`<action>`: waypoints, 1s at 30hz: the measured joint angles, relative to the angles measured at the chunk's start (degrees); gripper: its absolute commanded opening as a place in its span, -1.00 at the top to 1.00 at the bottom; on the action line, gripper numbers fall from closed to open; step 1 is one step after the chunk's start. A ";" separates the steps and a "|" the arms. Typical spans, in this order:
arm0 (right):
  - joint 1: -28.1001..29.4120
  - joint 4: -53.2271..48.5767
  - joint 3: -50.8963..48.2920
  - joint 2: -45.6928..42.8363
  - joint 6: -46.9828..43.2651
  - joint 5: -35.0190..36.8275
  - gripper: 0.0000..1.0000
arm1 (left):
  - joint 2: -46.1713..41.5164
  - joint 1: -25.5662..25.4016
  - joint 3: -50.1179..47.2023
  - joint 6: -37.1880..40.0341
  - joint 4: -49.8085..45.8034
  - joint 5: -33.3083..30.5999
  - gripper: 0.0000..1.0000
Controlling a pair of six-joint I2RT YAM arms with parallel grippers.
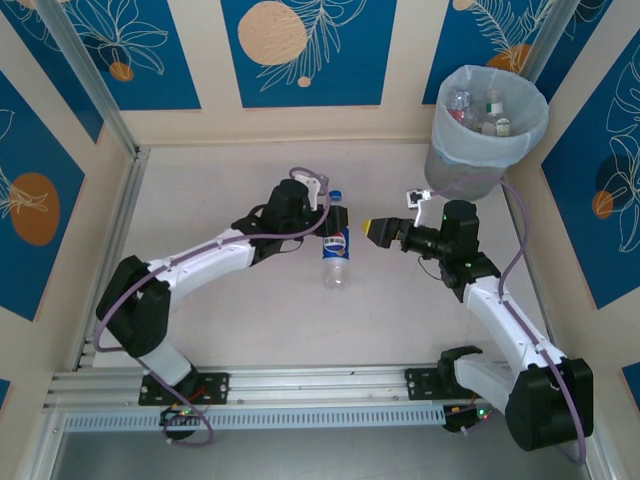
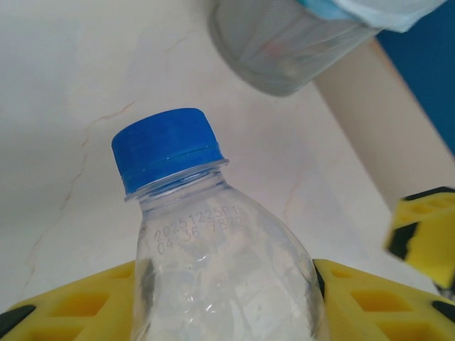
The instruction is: Put the plastic bottles in the bin
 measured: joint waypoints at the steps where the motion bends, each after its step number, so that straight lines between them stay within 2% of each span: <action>1: 0.81 1.09 0.00 0.17 0.11 -0.48 -0.99 | -0.46 0.04 0.09 0.26 0.57 1.07 -0.02; 10: 6.88 9.70 0.57 4.15 0.50 -2.84 -0.99 | -1.27 0.09 0.94 -0.22 6.73 8.61 -0.02; 21: 11.43 13.11 1.49 9.20 3.76 -4.11 -0.96 | -1.20 0.11 0.92 -0.46 14.27 8.09 -0.02; 27: 11.91 13.88 1.68 10.62 5.92 -5.18 -0.65 | -0.48 0.13 0.92 -0.44 18.34 7.48 -0.03; 30: 11.80 13.86 2.05 11.15 6.40 -5.60 -0.32 | 0.00 0.13 0.92 -0.22 18.69 7.30 -0.03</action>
